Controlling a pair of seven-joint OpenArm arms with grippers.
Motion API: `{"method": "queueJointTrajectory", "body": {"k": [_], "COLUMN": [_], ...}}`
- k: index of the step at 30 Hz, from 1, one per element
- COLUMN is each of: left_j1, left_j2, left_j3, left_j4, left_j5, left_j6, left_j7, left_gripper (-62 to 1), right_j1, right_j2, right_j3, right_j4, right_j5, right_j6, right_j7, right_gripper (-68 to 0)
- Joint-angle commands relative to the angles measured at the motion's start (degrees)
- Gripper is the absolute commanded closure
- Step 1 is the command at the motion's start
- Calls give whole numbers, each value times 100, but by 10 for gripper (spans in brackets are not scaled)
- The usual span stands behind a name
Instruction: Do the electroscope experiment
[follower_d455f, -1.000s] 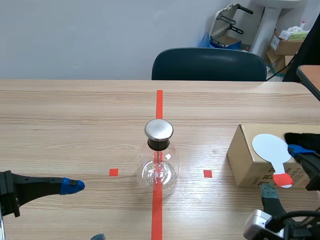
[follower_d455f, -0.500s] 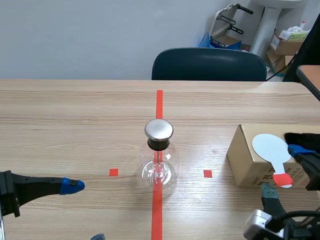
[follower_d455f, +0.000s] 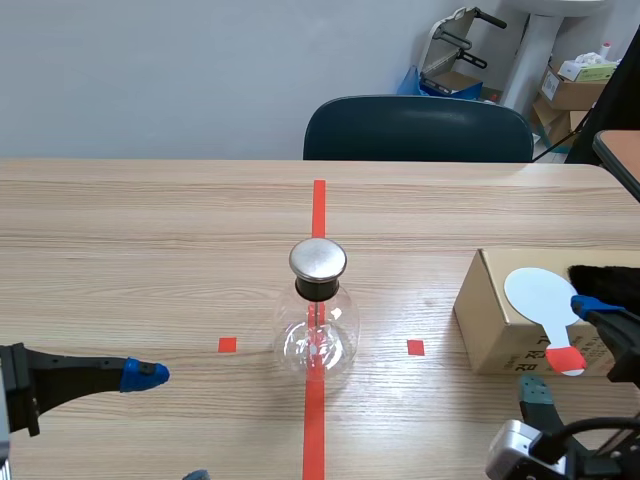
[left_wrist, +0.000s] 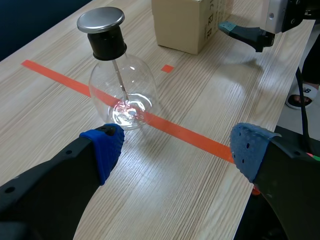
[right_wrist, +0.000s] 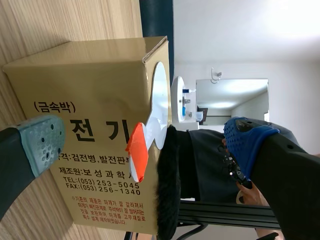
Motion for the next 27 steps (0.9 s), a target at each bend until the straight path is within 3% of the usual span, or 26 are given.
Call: {"method": "queueJointTrajectory", "body": {"k": [1, 11, 27], "left_j1": [15, 15, 15], "left_j2": [11, 13, 13], "left_j3": [22, 22, 22], "left_j4": [144, 208, 264], "left_j5": [-37, -146, -146], "left_j6": [-2, 11, 11], "left_j7": [-79, -540, -658], "left_gripper": [-465, -465, -465], "right_j1": [2, 2, 2], "right_j2": [48, 70, 66], "right_j3": [-20, -17, -20], "right_j4": [98, 98, 98], "right_j5": [63, 63, 63], "right_j6": [-57, -61, -63], "right_j7": [22, 17, 22], "right_gripper": [-679, -679, -679]}}
